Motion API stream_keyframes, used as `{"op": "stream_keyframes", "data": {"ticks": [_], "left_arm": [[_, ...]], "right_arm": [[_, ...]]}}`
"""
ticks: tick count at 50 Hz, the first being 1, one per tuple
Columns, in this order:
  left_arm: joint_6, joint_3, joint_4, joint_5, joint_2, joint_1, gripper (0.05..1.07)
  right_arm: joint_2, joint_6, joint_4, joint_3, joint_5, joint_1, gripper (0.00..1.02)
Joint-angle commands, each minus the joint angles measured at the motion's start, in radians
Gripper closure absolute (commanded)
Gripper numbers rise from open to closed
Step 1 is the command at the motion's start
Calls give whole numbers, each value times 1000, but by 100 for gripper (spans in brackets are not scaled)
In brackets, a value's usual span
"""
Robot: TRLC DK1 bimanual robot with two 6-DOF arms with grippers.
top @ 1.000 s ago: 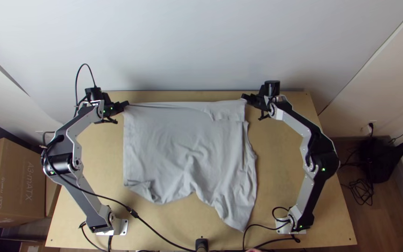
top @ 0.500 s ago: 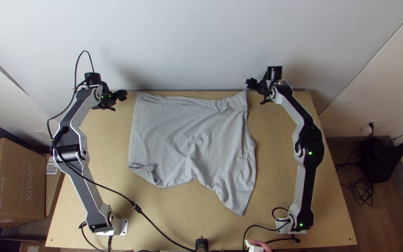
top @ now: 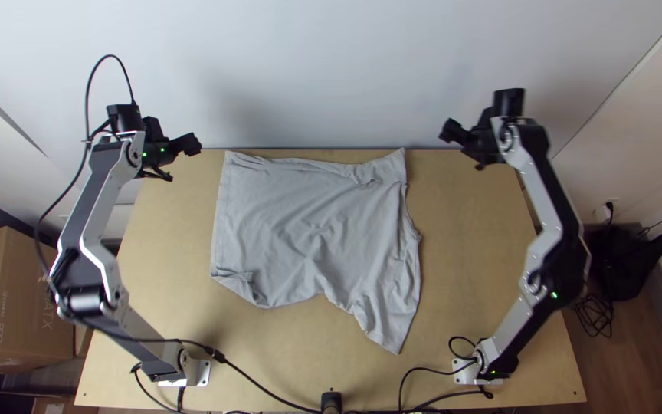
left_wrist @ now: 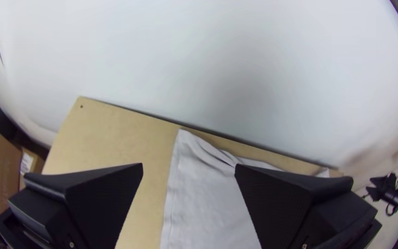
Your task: Fold the t-shirt
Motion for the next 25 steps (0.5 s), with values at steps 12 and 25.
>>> {"op": "stream_keyframes", "data": {"ticks": [12,25], "left_arm": [[487,-375,-83,-164,-421,-93,11],[898,-639,-138,-230,-777,-220,17]], "right_arm": [[-437,-131,-123,-548,-128,-99,5],[-601,-129,-120,-789,-165,-69,5]]}}
